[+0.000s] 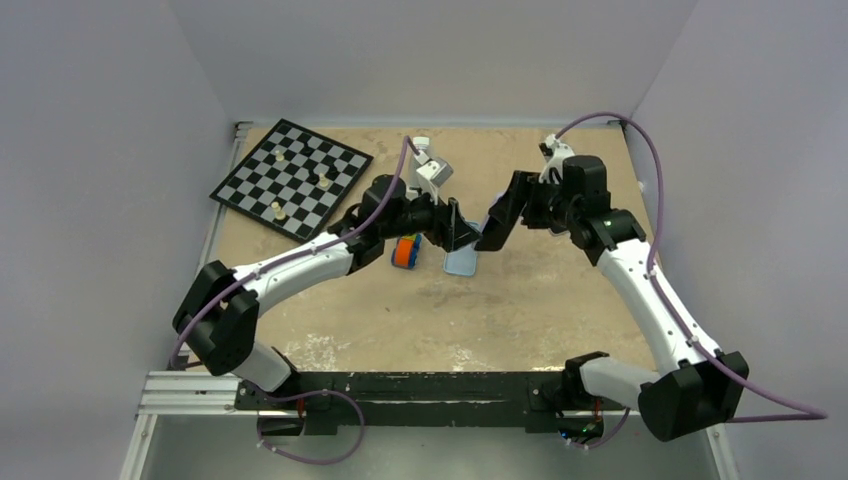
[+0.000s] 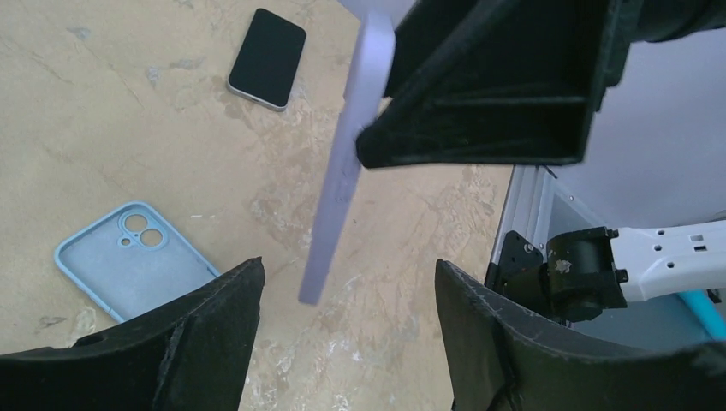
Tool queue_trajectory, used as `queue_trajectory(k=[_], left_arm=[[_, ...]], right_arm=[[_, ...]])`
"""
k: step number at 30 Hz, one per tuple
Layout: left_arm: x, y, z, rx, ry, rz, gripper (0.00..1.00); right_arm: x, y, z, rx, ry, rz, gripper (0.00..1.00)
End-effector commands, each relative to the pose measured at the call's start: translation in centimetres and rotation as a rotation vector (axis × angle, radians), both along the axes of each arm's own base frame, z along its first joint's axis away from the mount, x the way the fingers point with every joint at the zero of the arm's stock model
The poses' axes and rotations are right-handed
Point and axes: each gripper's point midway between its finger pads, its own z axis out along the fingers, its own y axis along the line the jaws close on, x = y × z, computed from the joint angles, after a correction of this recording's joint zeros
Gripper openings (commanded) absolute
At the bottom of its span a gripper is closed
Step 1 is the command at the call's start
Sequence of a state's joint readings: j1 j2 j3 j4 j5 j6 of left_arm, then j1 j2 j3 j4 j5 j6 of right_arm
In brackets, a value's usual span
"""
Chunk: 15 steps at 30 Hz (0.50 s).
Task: Take the phone out of the phone case
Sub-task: Pick up the phone at the center of the board.
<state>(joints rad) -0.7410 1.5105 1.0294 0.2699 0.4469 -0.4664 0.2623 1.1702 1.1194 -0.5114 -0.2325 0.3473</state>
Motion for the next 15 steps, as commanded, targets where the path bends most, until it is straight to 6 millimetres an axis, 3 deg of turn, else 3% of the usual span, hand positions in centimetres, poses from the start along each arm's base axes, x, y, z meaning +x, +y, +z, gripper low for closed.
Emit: queue_trajectory(k=[1, 8, 12, 15], left_arm=[[0.1, -1.7, 2.3, -0.042, -0.094, -0.064, 0.75], [-2.0, -4.2, 0.8, -0.051, -0.017, -0.157, 0.56], [-1.7, -4.6, -0.1, -0.034, 0.018, -0.135, 0.45], [-1.0, -4.6, 0.3, -0.036, 0.012, -0.103, 0.33]], right_arm=[[-2.4, 2.7, 1.7, 0.158, 0.002, 0.118, 0.00], [-3.8, 3.6, 2.5, 0.219, 0.006, 0.173, 0.00], [-4.6, 4.0, 2.5, 0.254, 0.017, 0.195, 0.00], [-5.1, 4.0, 2.3, 0.257, 0.020, 0.199, 0.00]])
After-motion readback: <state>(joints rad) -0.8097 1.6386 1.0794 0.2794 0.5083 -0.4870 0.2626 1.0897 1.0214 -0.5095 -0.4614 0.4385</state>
